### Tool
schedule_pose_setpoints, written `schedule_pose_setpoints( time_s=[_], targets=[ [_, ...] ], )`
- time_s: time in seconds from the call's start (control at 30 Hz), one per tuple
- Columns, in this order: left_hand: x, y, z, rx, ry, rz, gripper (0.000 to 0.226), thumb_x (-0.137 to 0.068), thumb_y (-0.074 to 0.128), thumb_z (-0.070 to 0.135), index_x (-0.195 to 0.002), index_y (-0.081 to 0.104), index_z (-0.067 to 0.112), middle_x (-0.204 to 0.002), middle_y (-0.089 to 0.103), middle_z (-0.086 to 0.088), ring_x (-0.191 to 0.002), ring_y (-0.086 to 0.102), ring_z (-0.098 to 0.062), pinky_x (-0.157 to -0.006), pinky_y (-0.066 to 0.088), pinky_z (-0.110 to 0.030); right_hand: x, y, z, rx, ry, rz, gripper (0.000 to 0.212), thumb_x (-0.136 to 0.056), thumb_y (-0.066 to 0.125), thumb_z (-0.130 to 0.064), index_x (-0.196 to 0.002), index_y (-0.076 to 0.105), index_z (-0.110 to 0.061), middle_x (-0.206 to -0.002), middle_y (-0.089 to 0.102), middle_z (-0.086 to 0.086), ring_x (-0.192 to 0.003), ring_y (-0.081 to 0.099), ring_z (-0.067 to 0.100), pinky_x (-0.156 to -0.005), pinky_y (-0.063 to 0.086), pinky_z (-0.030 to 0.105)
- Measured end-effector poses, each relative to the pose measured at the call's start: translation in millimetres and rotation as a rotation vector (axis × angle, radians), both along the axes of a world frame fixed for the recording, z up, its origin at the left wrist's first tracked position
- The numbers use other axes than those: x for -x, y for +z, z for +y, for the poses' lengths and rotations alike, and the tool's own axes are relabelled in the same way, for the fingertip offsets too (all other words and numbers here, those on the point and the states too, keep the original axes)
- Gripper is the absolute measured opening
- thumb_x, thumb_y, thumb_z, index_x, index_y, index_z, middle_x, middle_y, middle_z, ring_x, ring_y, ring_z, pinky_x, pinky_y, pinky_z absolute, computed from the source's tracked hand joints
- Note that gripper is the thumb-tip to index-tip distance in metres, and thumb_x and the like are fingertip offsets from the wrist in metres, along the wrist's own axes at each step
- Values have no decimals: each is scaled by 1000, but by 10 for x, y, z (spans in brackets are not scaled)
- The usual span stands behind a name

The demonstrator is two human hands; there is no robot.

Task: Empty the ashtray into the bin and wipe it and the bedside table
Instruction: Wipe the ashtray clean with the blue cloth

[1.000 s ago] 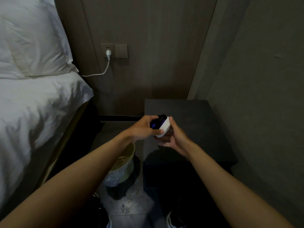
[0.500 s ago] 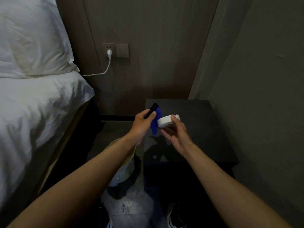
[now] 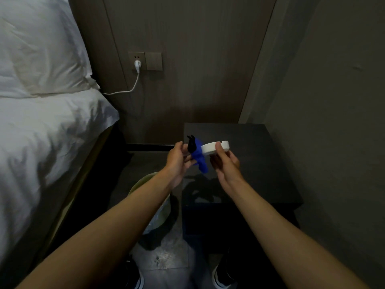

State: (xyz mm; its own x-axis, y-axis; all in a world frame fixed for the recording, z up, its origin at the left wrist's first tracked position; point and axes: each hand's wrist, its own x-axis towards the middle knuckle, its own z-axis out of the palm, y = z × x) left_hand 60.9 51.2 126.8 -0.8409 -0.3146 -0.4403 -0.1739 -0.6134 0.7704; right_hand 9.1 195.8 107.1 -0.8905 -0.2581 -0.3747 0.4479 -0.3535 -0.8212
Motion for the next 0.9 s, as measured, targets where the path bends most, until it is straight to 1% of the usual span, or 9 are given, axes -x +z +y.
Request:
schedule_pose_setpoints(
  time_s=[0.13,0.23,0.3,0.37,0.43,0.53,0.63,0.77,0.9],
  targets=[
    [-9,-51,-40,112,-36,-10,30,-102,50,27,-124,64,12,-119,70,-10,-109,68,-21,-95,54,-37,-42,16,-30,-10,-2,37,59,-78,79,-22,-131,54,-20,-124,63,7,-114,62,22,-100,51,38],
    [34,-100,-8,191,-44,-46,33,-99,56,36,-122,63,13,-115,68,-10,-100,66,-21,-84,52,-33,-89,18,-94,-80,6,90,59,-74,84,-19,-122,52,-29,-123,60,4,-112,61,21,-99,53,40],
    [78,-110,31,228,-25,-86,34,-99,54,40,-123,60,15,-115,67,-9,-105,65,-23,-90,50,-37,-126,2,-143,-170,26,152,62,-72,86,-21,-121,49,-31,-122,57,0,-112,60,20,-98,53,40],
    [128,-103,77,232,-13,-122,30,-103,47,36,-122,59,16,-115,65,-10,-107,64,-25,-99,48,-42,-171,2,-179,-248,45,215,67,-70,88,-23,-122,46,-30,-120,56,-3,-108,59,15,-92,53,34],
    [160,-91,105,252,-18,-145,31,-105,40,33,-123,58,15,-116,65,-11,-108,63,-25,-105,46,-44,-208,-1,-208,-269,43,249,69,-69,89,-24,-122,45,-29,-117,56,-5,-104,58,10,-84,52,26],
    [143,-64,130,256,-34,-139,34,-106,35,35,-126,54,16,-123,62,-13,-113,61,-25,-108,43,-46,-245,-16,-236,-296,3,266,69,-69,89,-24,-122,44,-27,-117,56,-4,-103,58,9,-78,51,23],
    [117,-24,197,172,-6,-136,39,-106,35,40,-134,51,18,-124,61,-15,-108,62,-27,-97,50,-46,-270,-19,-267,-310,-51,280,68,-71,87,-19,-124,44,-23,-119,57,-3,-102,58,7,-71,49,19],
    [118,-54,226,170,2,-153,42,-105,33,43,-138,46,21,-125,60,-14,-105,63,-27,-76,52,-42,-264,-21,-271,-336,-45,352,68,-70,87,-16,-124,47,-22,-121,59,-3,-106,58,7,-74,51,19],
    [77,-55,131,142,-38,-145,38,-107,34,37,-136,49,17,-119,64,-14,-103,65,-25,-77,52,-37,-243,-9,-194,-306,53,350,66,-68,88,-20,-121,50,-24,-119,62,-5,-108,61,8,-77,49,20]
  ],
)
